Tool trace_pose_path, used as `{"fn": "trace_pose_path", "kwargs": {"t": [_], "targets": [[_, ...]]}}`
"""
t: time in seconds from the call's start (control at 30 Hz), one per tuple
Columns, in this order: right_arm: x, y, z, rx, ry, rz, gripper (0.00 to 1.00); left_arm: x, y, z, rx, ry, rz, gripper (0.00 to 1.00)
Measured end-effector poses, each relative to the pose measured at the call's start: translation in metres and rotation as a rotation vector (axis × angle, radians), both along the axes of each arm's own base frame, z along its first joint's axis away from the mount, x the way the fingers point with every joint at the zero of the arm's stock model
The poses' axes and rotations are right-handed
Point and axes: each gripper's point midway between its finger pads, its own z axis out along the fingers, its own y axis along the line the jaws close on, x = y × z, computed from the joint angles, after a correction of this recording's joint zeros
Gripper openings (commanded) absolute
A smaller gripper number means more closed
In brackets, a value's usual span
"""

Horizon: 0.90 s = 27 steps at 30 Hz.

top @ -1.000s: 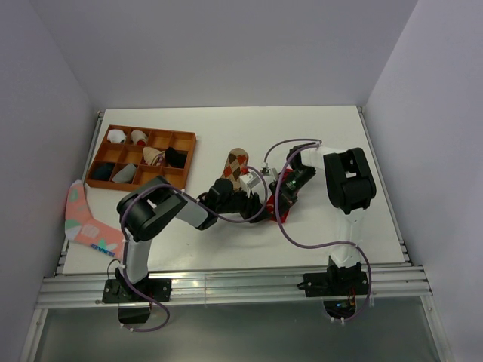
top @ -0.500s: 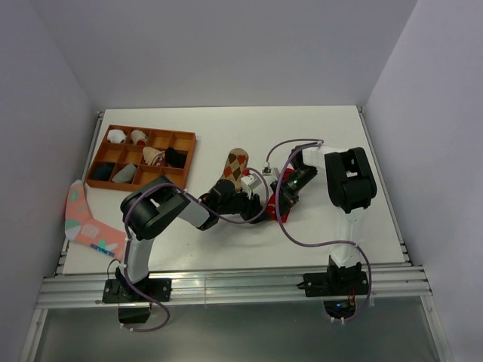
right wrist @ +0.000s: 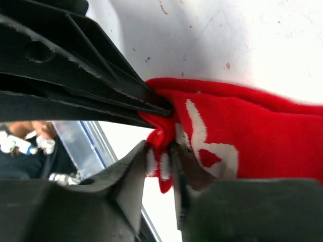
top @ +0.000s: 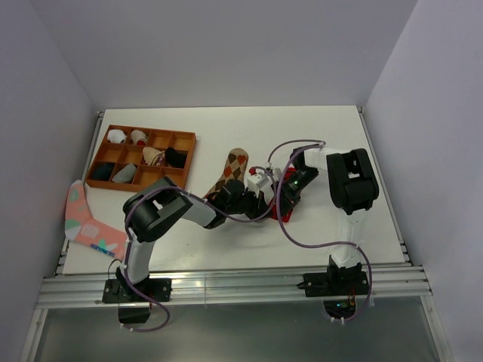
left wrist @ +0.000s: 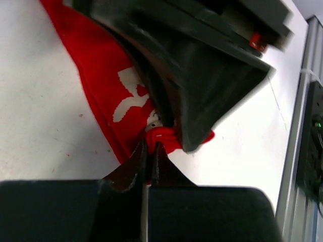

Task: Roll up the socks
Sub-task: Roll the sock at the center of the board.

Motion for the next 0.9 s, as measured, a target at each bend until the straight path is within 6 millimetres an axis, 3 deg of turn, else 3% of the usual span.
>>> {"fn": "trace_pose_path", "kwargs": {"t": [0.17,0.43,0.57,0.77,0.9], "targets": [[0.006,-0.005,0.005,-0.038,-0.088,-0.032,0.47,0.006,-0.007,0.0,0.054,0.019,0.072,0.0],[0.041,-0.017,0.023,-0.092,-0.336,-0.109,0.5,0.01,-0.004,0.0,0.163,0.061,0.222,0.0],[0.057,-0.035,0.029,-0.118,-0.417,-0.186,0.5,0.015,0.003,0.0,0.211,0.099,0.294,0.0],[0.058,-0.061,0.027,-0.171,-0.498,-0.255,0.5,0.023,0.016,0.001,0.335,0.164,0.403,0.0],[0.056,-0.065,0.03,-0.179,-0.557,-0.264,0.5,0.024,0.027,0.0,0.413,0.199,0.453,0.0]]}}
